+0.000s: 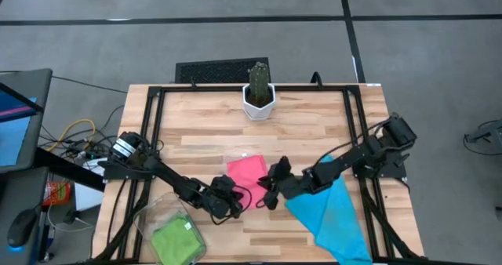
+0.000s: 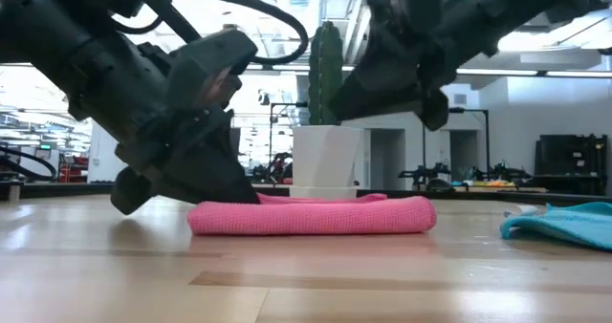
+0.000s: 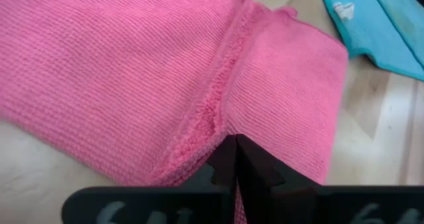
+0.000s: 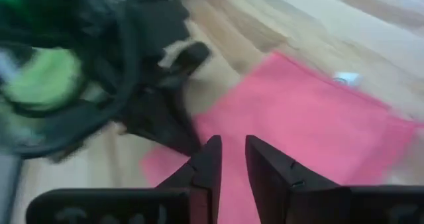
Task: Fold microfiber towels
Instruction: Fold the pink microfiber cloth
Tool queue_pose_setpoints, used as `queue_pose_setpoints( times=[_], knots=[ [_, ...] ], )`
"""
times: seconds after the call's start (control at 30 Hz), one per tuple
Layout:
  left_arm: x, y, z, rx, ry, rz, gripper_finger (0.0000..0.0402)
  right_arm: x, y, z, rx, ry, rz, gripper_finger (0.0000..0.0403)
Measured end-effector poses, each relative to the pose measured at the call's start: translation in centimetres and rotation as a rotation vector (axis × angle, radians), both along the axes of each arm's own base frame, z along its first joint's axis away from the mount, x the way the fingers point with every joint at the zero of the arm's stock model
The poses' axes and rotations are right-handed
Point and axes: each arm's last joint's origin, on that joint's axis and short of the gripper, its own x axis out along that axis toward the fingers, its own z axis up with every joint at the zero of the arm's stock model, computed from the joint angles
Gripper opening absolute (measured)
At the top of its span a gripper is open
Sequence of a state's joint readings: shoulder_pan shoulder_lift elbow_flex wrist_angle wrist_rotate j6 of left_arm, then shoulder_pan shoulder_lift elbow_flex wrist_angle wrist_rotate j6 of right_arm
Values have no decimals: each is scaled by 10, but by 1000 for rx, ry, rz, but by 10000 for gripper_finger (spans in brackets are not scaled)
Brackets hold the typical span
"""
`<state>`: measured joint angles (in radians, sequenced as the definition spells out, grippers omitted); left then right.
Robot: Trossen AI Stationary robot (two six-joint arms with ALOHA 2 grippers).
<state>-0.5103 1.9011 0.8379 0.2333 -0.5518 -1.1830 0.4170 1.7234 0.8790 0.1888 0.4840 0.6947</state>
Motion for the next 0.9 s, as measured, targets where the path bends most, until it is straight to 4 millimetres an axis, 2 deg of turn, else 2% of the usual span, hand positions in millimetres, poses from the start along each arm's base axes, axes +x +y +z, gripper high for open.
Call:
queue_pose_setpoints(
  times=[0.07, 0.2, 0.3, 0.4, 0.53, 0.63, 0.7, 0.8, 0.9],
  knots=[
    [0, 0, 0, 4, -1, -1, 0, 1, 13, -5, 14, -46, 11, 92],
    [0, 0, 0, 7, 0, -4, 0, 6, 34, -36, 59, -71, 40, 92],
    [0, 0, 1, 14, 6, -30, 0, 6, 38, -62, 104, -43, -19, 92],
    [0, 0, 12, 21, -18, -55, 0, 6, 38, -81, 135, -9, -60, 92],
    [1, 4, 38, 64, -76, -92, 0, 7, 38, -89, 142, -3, -89, 92],
    [-1, 9, 63, 120, -144, -102, 0, 7, 38, -87, 148, -6, -90, 92],
    [-3, 6, 72, 173, -172, -133, 0, 7, 38, -84, 142, -5, -74, 92],
    [-6, -7, 73, 253, -184, -261, 0, 8, 34, -82, 130, 4, -59, 92],
    [-10, -17, 61, 308, -132, -333, 0, 10, 30, -82, 138, 5, -69, 92]
  ],
)
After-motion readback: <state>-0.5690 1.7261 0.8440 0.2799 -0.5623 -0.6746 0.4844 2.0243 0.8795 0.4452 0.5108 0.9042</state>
